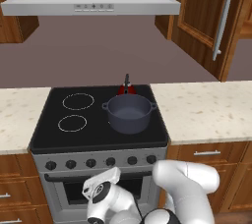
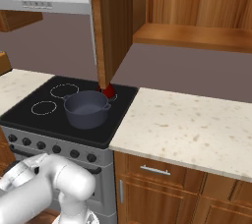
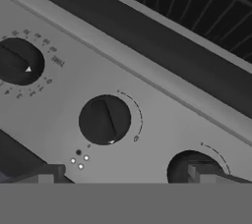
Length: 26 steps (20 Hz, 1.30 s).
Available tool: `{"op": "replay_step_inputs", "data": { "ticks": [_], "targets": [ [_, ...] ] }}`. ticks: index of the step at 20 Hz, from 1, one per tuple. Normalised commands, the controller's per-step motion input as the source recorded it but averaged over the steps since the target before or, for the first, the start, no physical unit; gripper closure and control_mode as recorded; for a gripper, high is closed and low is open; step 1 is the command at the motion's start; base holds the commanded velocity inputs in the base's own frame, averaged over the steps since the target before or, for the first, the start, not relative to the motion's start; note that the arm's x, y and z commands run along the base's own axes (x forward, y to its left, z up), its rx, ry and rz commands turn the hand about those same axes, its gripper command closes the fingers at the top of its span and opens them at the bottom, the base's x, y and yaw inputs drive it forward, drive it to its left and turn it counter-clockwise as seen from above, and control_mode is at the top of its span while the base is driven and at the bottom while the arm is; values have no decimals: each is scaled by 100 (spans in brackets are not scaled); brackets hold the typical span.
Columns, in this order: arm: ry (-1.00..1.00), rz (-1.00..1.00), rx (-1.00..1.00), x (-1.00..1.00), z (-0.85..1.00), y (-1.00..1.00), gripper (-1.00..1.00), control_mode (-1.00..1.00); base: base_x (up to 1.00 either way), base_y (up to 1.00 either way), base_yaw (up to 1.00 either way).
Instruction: Pick the kettle from the cabinet and place it on a stove burner. Then pick the pot from the counter and place it on another stove burner. Finally, turn both burners on.
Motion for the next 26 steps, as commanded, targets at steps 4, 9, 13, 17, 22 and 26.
{"op": "replay_step_inputs", "data": {
  "ticks": [4,9,13,17,22,26],
  "targets": [
    [0,6,18,0,2,13,-100,-100,0,0,0],
    [0,7,17,0,0,11,-100,-100,0,0,0],
    [0,8,18,0,0,9,-100,-100,0,0,0],
    [0,6,17,0,0,15,-100,-100,0,0,0],
    [0,3,13,2,7,10,-100,-100,0,0,0],
    [0,0,9,11,8,14,-100,-100,0,0,0]
  ]
}}
